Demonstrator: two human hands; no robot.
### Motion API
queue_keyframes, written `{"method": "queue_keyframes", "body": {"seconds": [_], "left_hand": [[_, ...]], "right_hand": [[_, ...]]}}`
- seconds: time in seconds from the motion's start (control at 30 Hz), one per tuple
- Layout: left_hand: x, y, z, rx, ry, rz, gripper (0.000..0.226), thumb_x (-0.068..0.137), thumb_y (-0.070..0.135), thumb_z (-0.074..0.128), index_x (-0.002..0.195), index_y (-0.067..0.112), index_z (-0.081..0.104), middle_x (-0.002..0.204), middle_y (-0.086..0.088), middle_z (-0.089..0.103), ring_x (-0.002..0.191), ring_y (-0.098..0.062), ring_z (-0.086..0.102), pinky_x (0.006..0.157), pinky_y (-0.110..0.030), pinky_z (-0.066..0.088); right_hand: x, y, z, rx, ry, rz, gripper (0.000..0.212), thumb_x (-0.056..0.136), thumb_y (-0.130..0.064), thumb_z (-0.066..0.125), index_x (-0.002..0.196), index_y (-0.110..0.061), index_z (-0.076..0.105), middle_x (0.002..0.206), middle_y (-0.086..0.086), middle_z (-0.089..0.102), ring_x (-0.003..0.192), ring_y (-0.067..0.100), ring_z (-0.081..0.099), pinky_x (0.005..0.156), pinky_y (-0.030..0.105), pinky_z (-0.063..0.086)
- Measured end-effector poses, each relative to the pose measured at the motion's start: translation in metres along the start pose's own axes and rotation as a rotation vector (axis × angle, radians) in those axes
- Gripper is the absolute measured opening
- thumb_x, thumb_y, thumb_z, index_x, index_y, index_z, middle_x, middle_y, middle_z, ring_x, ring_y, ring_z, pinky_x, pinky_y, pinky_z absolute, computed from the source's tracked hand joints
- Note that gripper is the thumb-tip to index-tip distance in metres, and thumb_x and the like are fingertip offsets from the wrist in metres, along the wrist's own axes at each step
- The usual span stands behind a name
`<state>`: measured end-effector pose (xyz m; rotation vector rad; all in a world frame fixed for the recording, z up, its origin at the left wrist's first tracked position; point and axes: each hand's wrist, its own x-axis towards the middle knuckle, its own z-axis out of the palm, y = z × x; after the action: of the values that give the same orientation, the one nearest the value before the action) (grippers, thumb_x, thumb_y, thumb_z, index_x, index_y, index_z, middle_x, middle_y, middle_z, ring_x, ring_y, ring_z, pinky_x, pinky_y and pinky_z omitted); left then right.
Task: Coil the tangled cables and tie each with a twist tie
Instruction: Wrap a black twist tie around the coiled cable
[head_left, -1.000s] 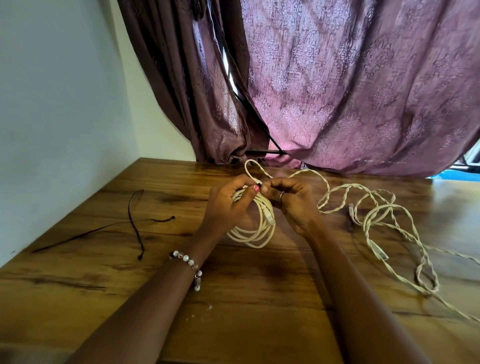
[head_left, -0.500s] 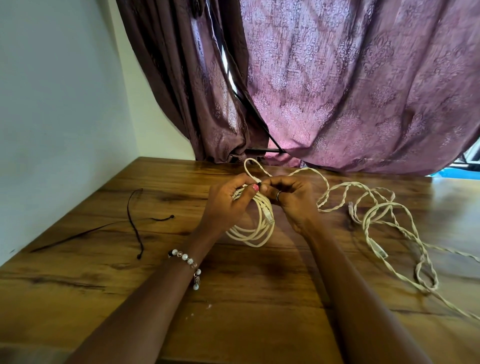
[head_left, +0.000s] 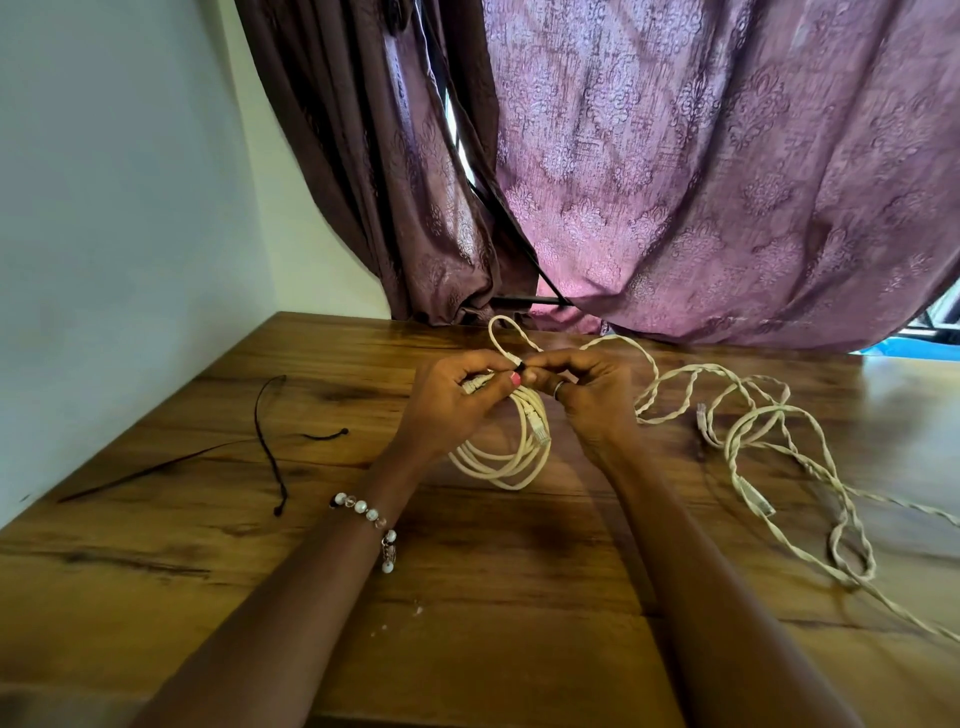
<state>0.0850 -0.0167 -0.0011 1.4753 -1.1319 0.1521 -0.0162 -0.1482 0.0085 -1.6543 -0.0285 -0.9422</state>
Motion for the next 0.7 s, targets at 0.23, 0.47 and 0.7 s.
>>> {"method": "queue_keyframes", "body": {"seconds": [0.23, 0.47, 0.7], "left_hand": [[0.001, 0.001, -0.001, -0.074, -0.023, -0.044, 0.021, 0.079, 0.017, 0.072, 0.097, 0.006, 0.074, 0.098, -0.006, 0.073, 0.092, -0.018, 0.069, 0.084, -0.042, 0.055], [0.000, 0.007, 0.006, -0.157, 0.007, -0.123, 0.018, 0.076, 0.005, 0.076, 0.093, 0.005, 0.072, 0.089, -0.003, 0.072, 0.082, -0.009, 0.069, 0.074, -0.024, 0.055], [-0.006, 0.015, 0.010, -0.280, 0.047, -0.148, 0.010, 0.081, 0.000, 0.070, 0.086, 0.008, 0.068, 0.082, -0.007, 0.070, 0.068, -0.005, 0.066, 0.056, -0.014, 0.049]], "right_hand": [[0.000, 0.002, -0.002, -0.010, -0.017, -0.035, 0.028, 0.072, 0.012, 0.070, 0.096, -0.002, 0.069, 0.076, -0.008, 0.074, 0.076, 0.006, 0.070, 0.068, 0.017, 0.054], [0.002, 0.003, -0.008, -0.014, -0.043, -0.032, 0.021, 0.074, 0.007, 0.070, 0.091, -0.006, 0.072, 0.081, -0.002, 0.074, 0.080, 0.013, 0.069, 0.072, 0.023, 0.054], [0.003, 0.004, -0.011, 0.045, -0.086, 0.074, 0.022, 0.071, -0.003, 0.072, 0.092, 0.002, 0.070, 0.086, 0.009, 0.073, 0.083, 0.020, 0.069, 0.074, 0.028, 0.056]]}}
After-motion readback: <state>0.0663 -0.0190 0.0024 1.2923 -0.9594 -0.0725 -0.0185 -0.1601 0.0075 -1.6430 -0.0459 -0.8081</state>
